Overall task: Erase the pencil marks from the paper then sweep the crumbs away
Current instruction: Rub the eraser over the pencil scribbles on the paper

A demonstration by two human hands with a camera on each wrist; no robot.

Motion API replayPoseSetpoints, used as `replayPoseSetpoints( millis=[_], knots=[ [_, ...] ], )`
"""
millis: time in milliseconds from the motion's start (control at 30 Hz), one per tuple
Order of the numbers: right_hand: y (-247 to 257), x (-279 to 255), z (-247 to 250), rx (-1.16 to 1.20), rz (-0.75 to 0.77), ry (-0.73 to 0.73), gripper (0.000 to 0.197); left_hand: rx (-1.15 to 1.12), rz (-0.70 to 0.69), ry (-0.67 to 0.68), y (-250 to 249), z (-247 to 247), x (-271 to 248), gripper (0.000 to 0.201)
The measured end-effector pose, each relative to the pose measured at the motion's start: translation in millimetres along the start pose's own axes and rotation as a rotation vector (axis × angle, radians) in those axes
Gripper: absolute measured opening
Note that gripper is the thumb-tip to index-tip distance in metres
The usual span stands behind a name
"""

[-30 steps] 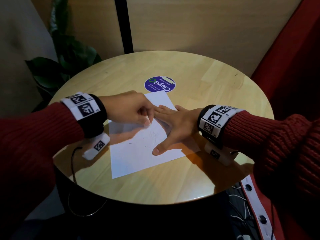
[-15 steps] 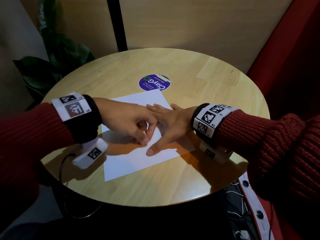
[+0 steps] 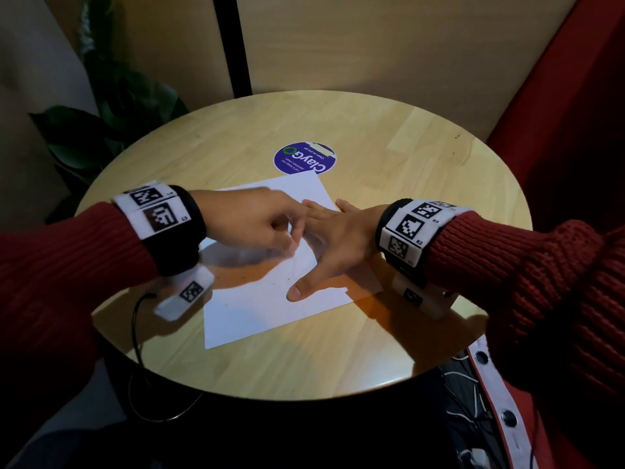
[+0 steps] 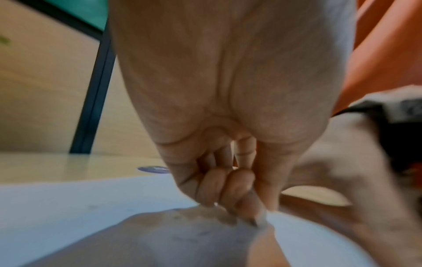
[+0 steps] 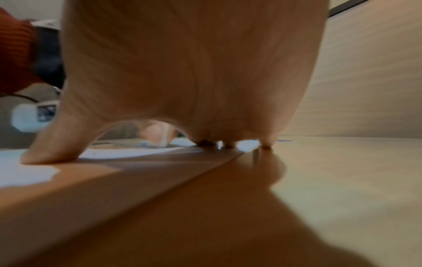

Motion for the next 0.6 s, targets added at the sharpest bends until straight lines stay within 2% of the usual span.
replayPoseSetpoints(
  millis=[67,100,200,233,267,367,400,500,533,600],
  knots=[
    [-1,0,-1,0.011,-0.006,0.007,0.126,-0.034,-0.017,0.159,-9,-9,-6,0.007],
    [-1,0,-1,0.014,-0.005,0.008,0.127,-0.039,-0.009,0.157,-8,-6,-4,0.006],
    [0,1,0,0.009,0.017,-0.019,0.131,-0.013,0.038,-0.056,4,7,3,0.01],
    [0,1,0,0.01,0.019,-0.02,0.129,-0.013,0.031,-0.076,4,6,3,0.012],
    [0,2,-1,0.011,0.018,-0.016,0.125,-0.011,0.006,-0.042,1,1,2,0.013],
    [-1,3,-3,0.001,0.013,0.009,0.117,-0.039,-0.049,0.198,-13,-13,-7,0.01],
    [-1,2,-3,0.006,0.013,0.009,0.121,-0.029,-0.041,0.185,-11,-10,-5,0.01],
    [1,0,-1,0.014,0.015,-0.014,0.126,0.026,-0.002,-0.046,2,4,1,0.014],
    [1,-1,-1,0.011,0.011,-0.01,0.126,0.02,-0.013,-0.049,1,3,1,0.014],
    [1,0,-1,0.002,-0.008,0.011,0.128,0.007,-0.066,0.096,-7,-7,-6,0.011]
  ],
)
Point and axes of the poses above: each hand's wrist, its own x-axis towards the middle knuckle, its own z-axis out of the back of the hand, y = z × x, the point moved 3 cm from there along x, towards the middle knuckle, and after that the axes turned 11 degrees about z, right-handed, at the moved point
